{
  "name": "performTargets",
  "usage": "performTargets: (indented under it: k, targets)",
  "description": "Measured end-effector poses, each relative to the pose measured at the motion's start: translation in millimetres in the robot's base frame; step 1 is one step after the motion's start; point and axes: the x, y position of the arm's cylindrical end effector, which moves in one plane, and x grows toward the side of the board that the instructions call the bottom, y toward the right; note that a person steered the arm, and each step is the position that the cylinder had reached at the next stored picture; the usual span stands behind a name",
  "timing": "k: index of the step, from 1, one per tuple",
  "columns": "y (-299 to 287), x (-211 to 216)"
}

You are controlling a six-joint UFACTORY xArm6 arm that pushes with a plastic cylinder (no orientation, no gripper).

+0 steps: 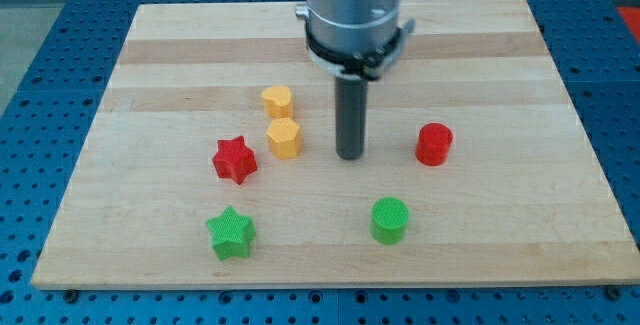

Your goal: Move the arm to the bottom of the yellow hexagon

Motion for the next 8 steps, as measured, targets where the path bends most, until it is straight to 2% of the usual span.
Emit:
performTargets:
  k: [1, 3, 5, 8]
  targets:
    - [-7.0, 34.6]
    - [-32.3, 47.8]
    - [-47.1, -5.9]
    - [-49.1, 4.6]
